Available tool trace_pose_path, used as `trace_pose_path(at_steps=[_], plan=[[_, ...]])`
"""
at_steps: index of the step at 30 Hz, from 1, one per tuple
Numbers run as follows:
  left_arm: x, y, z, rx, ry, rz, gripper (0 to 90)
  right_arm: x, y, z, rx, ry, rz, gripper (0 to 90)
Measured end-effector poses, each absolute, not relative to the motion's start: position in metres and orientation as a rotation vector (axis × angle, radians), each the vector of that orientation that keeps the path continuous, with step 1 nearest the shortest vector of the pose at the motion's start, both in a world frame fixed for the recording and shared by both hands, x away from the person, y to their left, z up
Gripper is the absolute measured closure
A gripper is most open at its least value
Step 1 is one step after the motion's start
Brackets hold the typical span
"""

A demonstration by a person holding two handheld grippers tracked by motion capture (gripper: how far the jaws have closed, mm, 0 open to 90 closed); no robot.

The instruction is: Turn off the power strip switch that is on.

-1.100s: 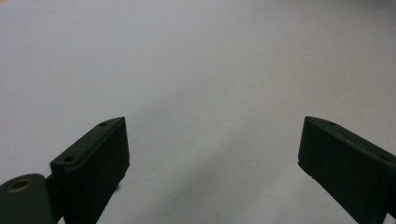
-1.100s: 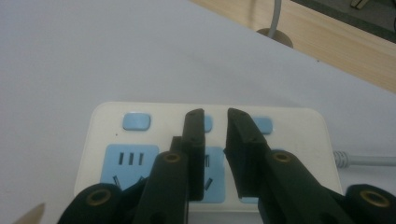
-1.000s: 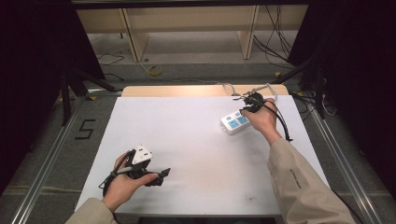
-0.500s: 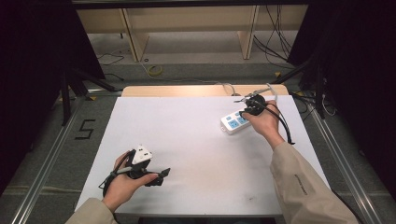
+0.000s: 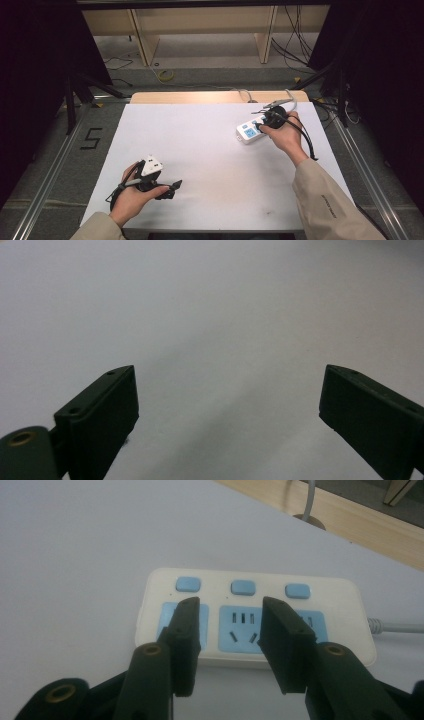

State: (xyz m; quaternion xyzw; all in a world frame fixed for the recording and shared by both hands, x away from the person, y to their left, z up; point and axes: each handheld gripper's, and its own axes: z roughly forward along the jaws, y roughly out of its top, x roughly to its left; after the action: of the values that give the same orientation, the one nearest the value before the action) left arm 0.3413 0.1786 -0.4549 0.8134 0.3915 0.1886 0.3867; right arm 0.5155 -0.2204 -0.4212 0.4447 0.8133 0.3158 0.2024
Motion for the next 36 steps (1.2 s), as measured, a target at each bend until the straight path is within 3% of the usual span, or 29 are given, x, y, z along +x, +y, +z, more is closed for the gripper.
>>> trace_pose_path(at_steps=[36], plan=[[0.342, 0.179, -0.455, 2.069, 1.011, 0.48, 8.4, 0.439, -0.236, -0.42, 1.218, 2.303, 1.066, 37.4]])
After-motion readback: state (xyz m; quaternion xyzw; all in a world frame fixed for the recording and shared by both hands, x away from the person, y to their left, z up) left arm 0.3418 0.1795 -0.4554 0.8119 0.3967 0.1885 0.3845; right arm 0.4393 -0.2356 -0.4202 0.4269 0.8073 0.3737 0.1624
